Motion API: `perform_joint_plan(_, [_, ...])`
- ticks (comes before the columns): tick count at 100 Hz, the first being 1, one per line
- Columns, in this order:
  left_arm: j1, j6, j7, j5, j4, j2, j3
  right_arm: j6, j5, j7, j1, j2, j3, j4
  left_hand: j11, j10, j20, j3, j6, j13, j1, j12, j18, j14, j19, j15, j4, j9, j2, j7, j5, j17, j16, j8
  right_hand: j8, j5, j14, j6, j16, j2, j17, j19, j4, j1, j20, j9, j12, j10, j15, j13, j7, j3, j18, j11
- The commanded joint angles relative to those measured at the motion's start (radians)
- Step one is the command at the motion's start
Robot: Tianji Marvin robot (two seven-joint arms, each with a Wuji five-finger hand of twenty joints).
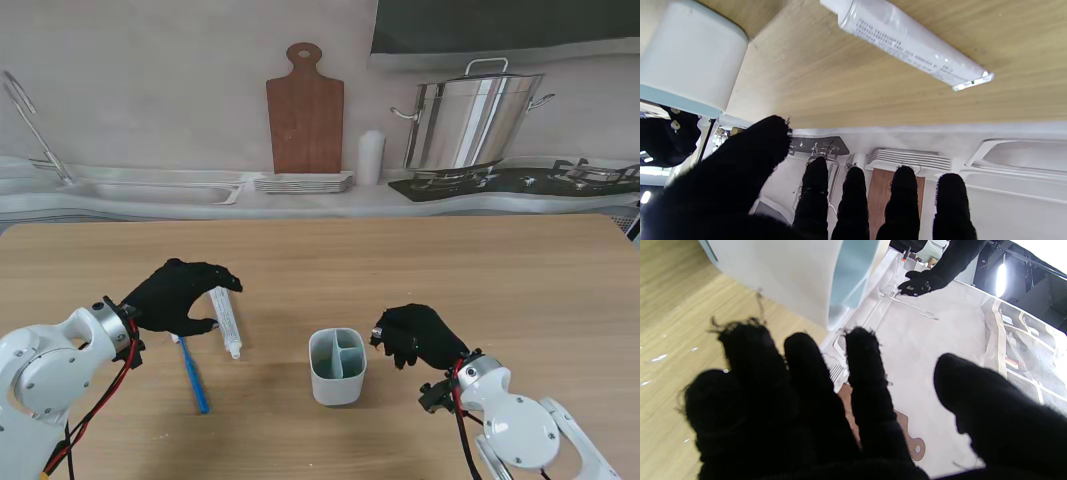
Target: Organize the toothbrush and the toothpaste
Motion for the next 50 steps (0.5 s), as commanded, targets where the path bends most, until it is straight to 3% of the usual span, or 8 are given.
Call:
perform_joint_plan(1, [-0.003, -0.006, -0.024, 0.004, 0.014, 0.008, 0.002, 0.005, -0.001, 0.014, -0.009, -0.005, -0.003, -0.004, 0.008, -0.017, -0.009, 0.036, -0.022, -0.033, -0.03, -0.033, -0.023, -0.019, -0.012, -0.006, -0.047, -0.053, -0.042, -0.002, -0.06, -0.024, -0.016, 0.003, 0.003, -0.017, 0.067, -0.021, 0.0, -0.02, -0.022, -0.008, -0.019, 0.007, 0.016, 0.002, -0.005, 0.049, 0.0, 0.012, 0.016, 0.006, 0.112, 0.003])
perform_joint_plan(33, [-0.056, -0.083, -0.047, 0.03, 0.116, 0.023, 0.06, 0.003, 0.0, 0.014, -0.009, -0.005, -0.004, -0.003, 0.029, -0.063, -0.025, 0.15, -0.088, -0.081, 0.009, -0.03, -0.043, -0.042, -0.024, 0.015, -0.07, -0.082, -0.144, -0.002, -0.08, -0.053, -0.028, 0.012, 0.003, -0.017, 0.066, -0.021, 0.002, -0.02, -0.025, -0.007, -0.018, 0.008, 0.022, 0.001, -0.004, 0.048, 0.002, 0.013, 0.016, 0.006, 0.11, 0.005])
perform_joint_plan(50, [-0.082, -0.118, -0.049, 0.045, 0.16, 0.029, 0.091, 0.005, 0.001, 0.013, -0.01, -0.005, -0.003, -0.004, 0.038, -0.075, -0.04, 0.179, -0.096, -0.116, 0.031, -0.027, -0.071, -0.066, -0.041, 0.017, -0.08, -0.085, -0.177, 0.001, -0.081, -0.1, -0.032, 0.016, 0.003, -0.018, 0.066, -0.022, 0.002, -0.021, -0.024, -0.007, -0.018, 0.009, 0.025, 0.002, -0.003, 0.048, 0.002, 0.013, 0.016, 0.007, 0.11, 0.006])
